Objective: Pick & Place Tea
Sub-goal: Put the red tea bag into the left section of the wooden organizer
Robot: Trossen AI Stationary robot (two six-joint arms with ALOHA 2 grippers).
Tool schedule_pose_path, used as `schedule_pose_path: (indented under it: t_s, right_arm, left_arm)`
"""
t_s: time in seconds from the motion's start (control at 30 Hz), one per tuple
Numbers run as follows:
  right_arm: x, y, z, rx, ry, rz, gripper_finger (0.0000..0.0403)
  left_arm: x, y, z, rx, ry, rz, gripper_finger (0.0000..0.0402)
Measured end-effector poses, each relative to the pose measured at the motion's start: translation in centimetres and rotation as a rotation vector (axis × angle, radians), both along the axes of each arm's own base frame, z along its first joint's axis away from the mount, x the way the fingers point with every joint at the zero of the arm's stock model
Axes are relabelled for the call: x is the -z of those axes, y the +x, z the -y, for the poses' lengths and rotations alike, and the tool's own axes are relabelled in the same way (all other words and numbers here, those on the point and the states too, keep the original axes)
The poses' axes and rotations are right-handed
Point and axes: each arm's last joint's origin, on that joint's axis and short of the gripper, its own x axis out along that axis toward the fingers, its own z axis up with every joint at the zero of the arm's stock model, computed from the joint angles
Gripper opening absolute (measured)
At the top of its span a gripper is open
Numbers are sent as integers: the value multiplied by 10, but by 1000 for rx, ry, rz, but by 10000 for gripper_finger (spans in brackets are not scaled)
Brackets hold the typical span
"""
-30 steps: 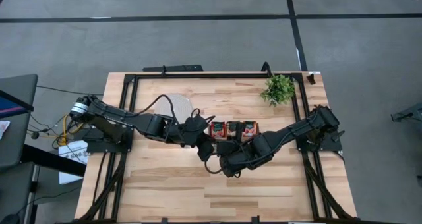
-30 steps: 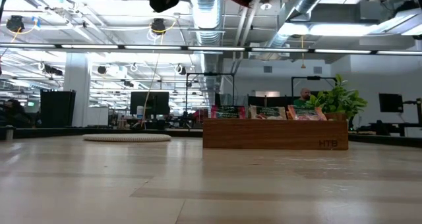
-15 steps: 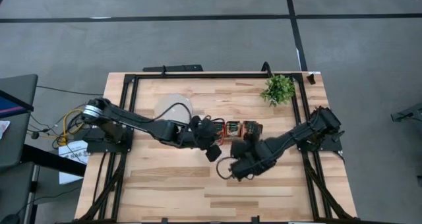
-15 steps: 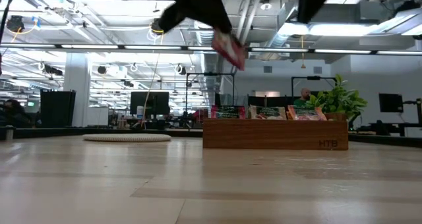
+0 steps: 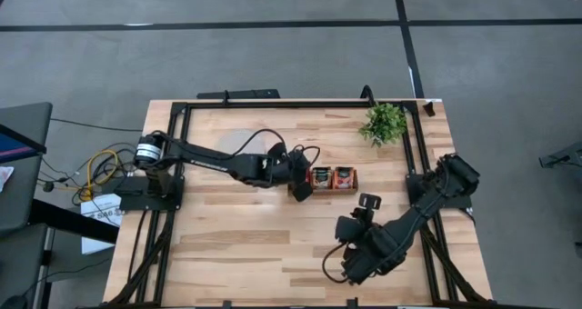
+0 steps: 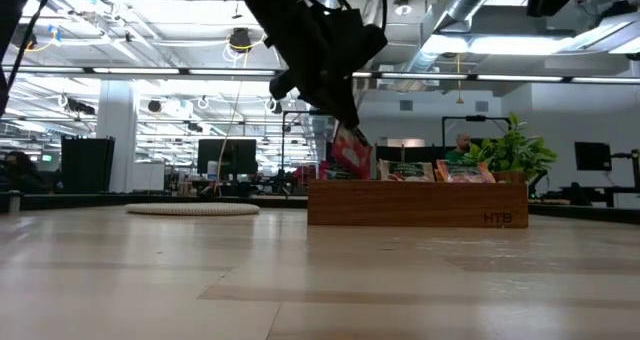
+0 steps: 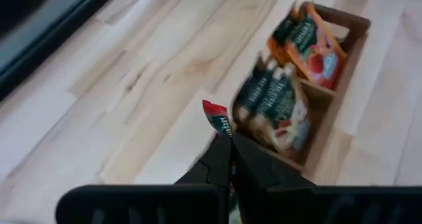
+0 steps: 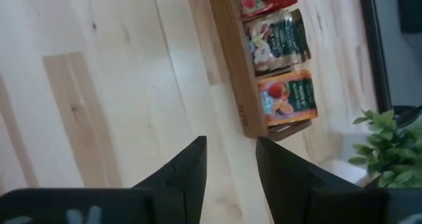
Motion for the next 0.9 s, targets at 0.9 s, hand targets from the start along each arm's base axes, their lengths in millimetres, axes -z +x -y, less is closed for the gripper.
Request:
schedule_pose_path:
  t_s: [0.9]
  right_arm:
    - [0, 0, 0, 25, 6, 11, 119]
  left_arm:
    - [16, -3, -2, 73, 17, 8, 0]
